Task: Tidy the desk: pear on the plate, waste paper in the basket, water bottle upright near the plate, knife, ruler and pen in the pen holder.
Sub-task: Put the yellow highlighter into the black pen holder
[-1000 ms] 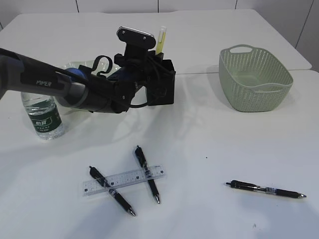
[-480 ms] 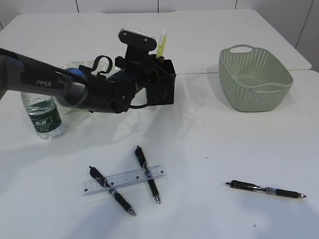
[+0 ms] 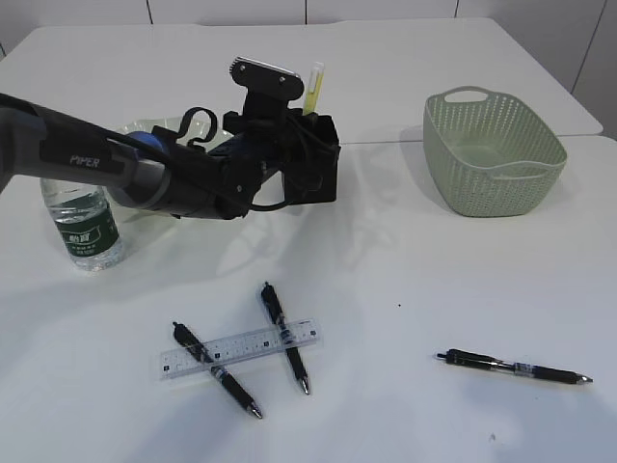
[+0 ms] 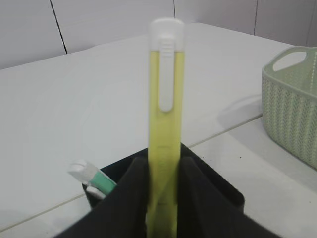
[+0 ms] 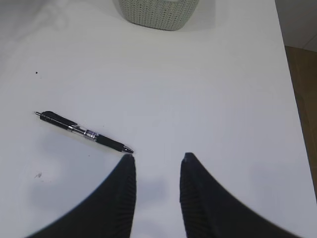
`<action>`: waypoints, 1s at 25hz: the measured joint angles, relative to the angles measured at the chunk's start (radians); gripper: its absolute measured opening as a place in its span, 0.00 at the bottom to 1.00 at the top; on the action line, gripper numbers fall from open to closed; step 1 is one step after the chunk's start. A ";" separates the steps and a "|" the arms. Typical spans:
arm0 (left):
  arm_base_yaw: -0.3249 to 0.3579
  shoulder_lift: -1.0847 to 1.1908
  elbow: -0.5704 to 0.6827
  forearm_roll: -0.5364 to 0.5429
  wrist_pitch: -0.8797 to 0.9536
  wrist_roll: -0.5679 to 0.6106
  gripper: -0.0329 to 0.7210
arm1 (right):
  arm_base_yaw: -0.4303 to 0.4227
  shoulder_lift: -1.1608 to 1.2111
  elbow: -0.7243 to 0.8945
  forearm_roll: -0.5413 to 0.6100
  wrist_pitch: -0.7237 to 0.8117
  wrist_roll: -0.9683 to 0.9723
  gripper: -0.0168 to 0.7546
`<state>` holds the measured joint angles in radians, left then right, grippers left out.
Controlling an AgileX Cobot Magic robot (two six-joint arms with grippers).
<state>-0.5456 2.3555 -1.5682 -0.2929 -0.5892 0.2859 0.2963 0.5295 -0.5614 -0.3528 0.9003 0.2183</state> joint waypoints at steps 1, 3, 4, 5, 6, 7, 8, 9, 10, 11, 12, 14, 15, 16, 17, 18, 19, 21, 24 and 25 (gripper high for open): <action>0.000 0.000 0.000 0.000 0.003 0.000 0.21 | 0.000 0.000 0.000 0.000 0.000 0.000 0.36; 0.000 0.000 0.000 0.000 0.005 0.000 0.22 | 0.000 0.000 0.000 0.000 0.000 0.000 0.36; 0.000 0.000 0.000 0.000 0.006 0.000 0.22 | 0.000 0.000 0.000 0.000 0.000 0.000 0.36; 0.000 0.000 0.000 0.000 0.008 0.000 0.22 | 0.000 0.000 0.000 0.000 0.000 0.000 0.36; 0.000 0.000 0.000 0.000 0.007 0.000 0.22 | 0.000 0.000 0.000 0.000 0.000 0.000 0.36; 0.000 0.000 -0.002 0.000 0.007 0.000 0.22 | 0.000 0.000 0.000 0.000 0.000 0.000 0.36; 0.000 0.000 -0.002 0.000 0.007 0.000 0.23 | 0.000 0.000 0.000 0.000 0.000 0.000 0.36; 0.000 0.000 -0.002 0.000 0.007 0.000 0.23 | 0.000 0.000 0.000 0.000 0.000 0.000 0.36; 0.000 0.000 -0.002 0.000 0.007 0.000 0.23 | 0.000 0.000 0.000 0.000 0.000 0.000 0.36; 0.000 0.000 -0.002 0.000 0.006 0.000 0.24 | 0.000 0.000 0.000 0.000 0.000 0.000 0.36; 0.000 0.000 -0.002 0.000 0.006 0.000 0.25 | 0.000 0.000 0.000 0.000 0.000 0.000 0.36; 0.000 0.000 -0.002 0.000 0.001 0.000 0.27 | 0.000 0.000 0.000 0.000 0.000 0.000 0.36; 0.000 0.000 -0.002 0.000 -0.001 0.000 0.28 | 0.000 0.000 0.000 0.000 0.000 0.000 0.36; 0.000 0.000 -0.002 0.000 -0.001 0.000 0.29 | 0.000 0.000 0.000 0.000 0.000 0.000 0.36; 0.000 0.000 -0.002 0.000 -0.001 0.000 0.30 | 0.000 0.000 0.000 -0.001 0.000 0.000 0.36; 0.000 0.000 -0.002 0.000 -0.001 0.000 0.30 | 0.000 0.000 0.000 -0.001 0.000 0.000 0.36; 0.000 0.000 -0.002 0.000 -0.001 0.000 0.31 | 0.000 0.000 0.000 -0.001 0.000 0.000 0.36; 0.000 0.000 -0.002 0.000 -0.001 0.000 0.32 | 0.000 0.000 0.000 -0.001 0.000 0.000 0.36; 0.000 0.000 -0.002 -0.001 -0.001 0.000 0.32 | 0.000 0.000 0.002 -0.001 0.000 0.000 0.36; 0.000 -0.003 -0.002 -0.002 -0.001 0.000 0.32 | 0.000 0.000 0.002 -0.001 0.000 0.000 0.36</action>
<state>-0.5456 2.3529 -1.5699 -0.2953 -0.5902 0.2859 0.2963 0.5295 -0.5592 -0.3535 0.9003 0.2183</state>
